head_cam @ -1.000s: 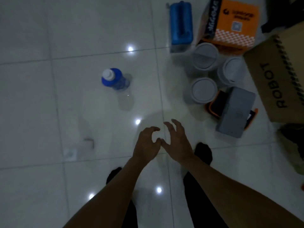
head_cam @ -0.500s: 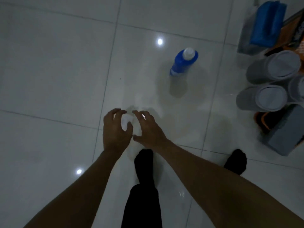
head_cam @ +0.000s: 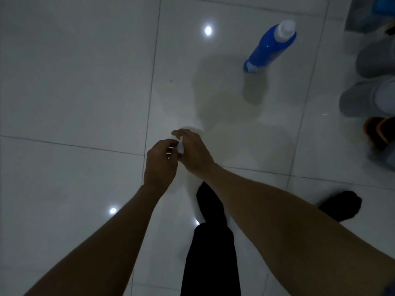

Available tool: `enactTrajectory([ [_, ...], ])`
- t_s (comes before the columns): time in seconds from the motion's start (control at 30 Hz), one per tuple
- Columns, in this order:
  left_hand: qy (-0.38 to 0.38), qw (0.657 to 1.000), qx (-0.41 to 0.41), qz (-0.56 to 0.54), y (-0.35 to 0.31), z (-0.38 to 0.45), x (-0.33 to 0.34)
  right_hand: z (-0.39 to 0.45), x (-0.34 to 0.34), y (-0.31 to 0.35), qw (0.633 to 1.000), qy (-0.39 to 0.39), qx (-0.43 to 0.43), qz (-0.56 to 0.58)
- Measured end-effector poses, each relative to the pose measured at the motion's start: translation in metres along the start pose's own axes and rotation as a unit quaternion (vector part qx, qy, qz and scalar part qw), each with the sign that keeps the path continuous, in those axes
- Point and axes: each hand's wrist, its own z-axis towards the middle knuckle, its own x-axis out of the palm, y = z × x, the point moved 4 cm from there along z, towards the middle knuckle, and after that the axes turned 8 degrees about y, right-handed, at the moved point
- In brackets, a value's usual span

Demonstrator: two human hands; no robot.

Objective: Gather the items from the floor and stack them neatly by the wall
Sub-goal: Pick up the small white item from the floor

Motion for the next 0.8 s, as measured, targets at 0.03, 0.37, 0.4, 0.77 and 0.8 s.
enactTrajectory([
  [0.03,0.01,1.0,0.003,-0.011,-0.004,0.0,0.003,-0.006,-0.007,-0.001,1.0,-0.013,0.0,0.019],
  [0.37,0.125,0.988,0.084,-0.029,-0.116,-0.013,0.083,-0.109,-0.099,-0.06,0.966,-0.13,0.12,0.188],
  [0.4,0.13,0.986,0.106,-0.011,-0.129,-0.014,0.092,-0.119,-0.107,-0.068,0.964,-0.135,0.12,0.193],
  [0.77,0.292,0.951,0.097,-0.005,-0.257,-0.054,0.261,-0.287,-0.216,-0.182,0.912,-0.31,0.148,0.224],
  [0.8,0.303,0.948,0.099,-0.004,-0.27,-0.064,0.278,-0.306,-0.223,-0.193,0.904,-0.32,0.152,0.24],
])
